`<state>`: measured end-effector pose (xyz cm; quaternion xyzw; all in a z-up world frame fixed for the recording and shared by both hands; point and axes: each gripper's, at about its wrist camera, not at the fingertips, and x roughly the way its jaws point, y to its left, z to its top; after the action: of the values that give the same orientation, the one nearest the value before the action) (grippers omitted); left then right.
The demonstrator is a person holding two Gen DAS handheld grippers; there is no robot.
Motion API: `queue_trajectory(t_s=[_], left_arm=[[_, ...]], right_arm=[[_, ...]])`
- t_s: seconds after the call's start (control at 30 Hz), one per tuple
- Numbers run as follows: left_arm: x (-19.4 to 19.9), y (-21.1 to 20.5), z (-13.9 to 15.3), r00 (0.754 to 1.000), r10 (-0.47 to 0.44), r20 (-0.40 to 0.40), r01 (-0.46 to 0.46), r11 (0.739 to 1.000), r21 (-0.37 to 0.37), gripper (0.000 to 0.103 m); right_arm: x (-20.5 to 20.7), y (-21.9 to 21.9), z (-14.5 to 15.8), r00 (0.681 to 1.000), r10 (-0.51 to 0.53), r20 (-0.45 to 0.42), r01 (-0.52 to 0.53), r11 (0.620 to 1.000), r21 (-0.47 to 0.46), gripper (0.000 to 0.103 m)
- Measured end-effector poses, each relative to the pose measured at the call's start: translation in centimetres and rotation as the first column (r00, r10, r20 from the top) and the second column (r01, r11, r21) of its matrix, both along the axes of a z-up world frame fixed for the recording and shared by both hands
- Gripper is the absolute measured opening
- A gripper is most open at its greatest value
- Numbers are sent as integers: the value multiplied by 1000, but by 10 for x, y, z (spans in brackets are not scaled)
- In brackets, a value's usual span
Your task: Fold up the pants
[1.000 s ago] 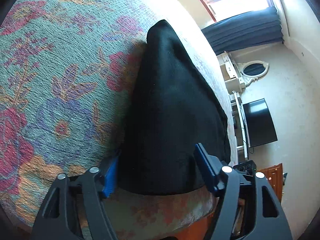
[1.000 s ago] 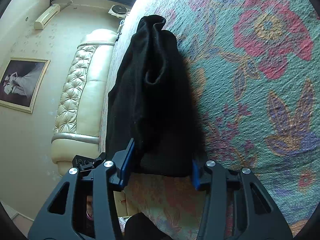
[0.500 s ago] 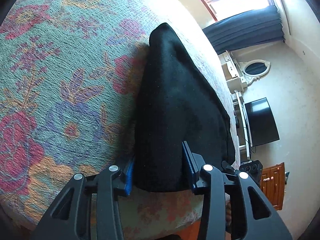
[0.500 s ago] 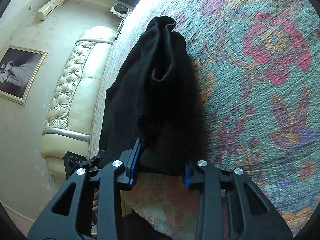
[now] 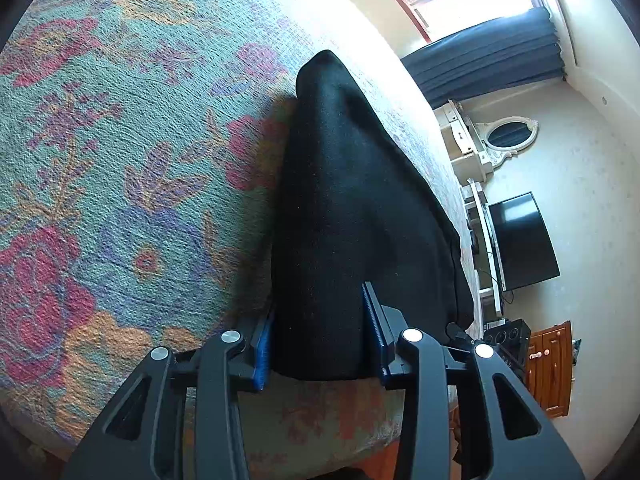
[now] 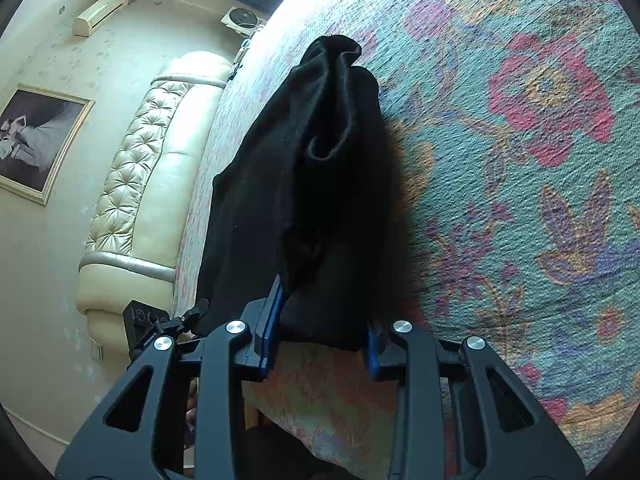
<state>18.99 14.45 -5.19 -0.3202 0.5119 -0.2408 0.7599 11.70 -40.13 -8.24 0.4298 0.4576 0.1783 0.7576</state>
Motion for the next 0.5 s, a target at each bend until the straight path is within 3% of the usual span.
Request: queue_trajectory(t_s=[0.5], left_arm=[[-1,1,2,1000,-5,13,5,999,40,39]], right_arm=[[-19,-11,-10,1000,-4,-9,4,999,45,30]])
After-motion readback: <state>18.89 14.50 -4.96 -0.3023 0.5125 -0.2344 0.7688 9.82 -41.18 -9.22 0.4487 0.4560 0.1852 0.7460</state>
